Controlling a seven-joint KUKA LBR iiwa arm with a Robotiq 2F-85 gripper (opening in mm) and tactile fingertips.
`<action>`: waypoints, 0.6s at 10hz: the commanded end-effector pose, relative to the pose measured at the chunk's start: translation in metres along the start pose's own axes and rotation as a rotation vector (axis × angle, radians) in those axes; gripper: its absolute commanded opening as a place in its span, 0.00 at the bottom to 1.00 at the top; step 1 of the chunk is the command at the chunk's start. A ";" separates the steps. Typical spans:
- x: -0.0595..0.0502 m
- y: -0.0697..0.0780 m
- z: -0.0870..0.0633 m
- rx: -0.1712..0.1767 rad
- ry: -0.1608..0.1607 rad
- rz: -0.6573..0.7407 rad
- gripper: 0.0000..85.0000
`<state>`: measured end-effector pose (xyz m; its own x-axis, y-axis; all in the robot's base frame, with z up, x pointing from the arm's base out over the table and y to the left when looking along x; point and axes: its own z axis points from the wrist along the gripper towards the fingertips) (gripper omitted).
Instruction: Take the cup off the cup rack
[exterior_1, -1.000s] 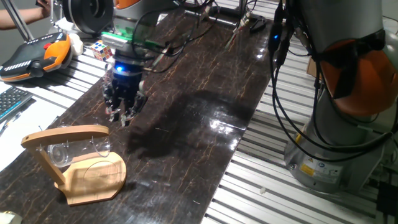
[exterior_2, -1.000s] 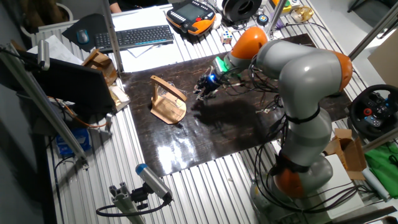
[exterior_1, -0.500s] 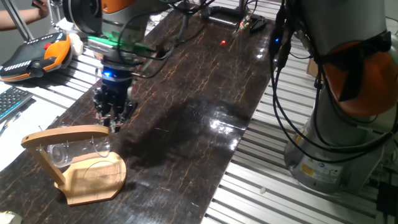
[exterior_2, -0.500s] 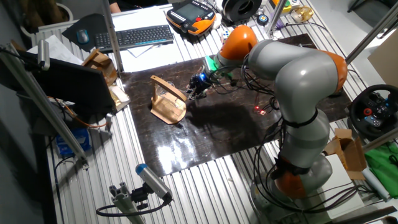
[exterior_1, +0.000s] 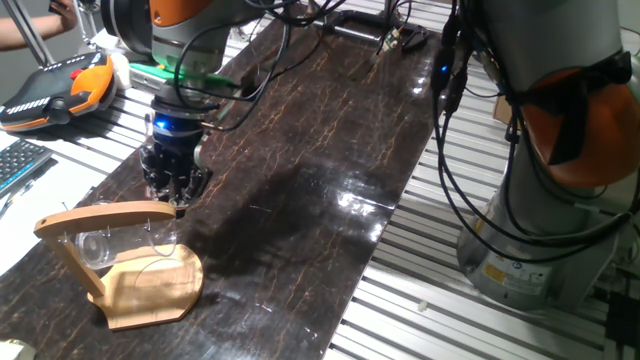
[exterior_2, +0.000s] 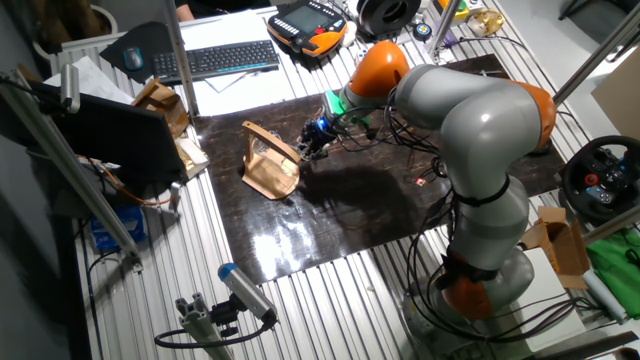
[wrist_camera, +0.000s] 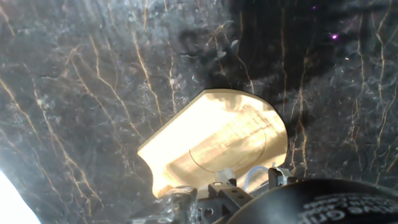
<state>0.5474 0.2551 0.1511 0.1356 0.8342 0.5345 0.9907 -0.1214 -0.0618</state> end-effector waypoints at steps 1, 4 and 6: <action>0.000 0.000 0.001 0.001 0.004 0.016 0.43; -0.002 0.001 0.005 -0.013 0.013 0.056 0.44; -0.003 0.002 0.006 -0.026 0.015 0.072 0.43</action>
<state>0.5487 0.2555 0.1440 0.2083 0.8136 0.5429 0.9771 -0.1972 -0.0794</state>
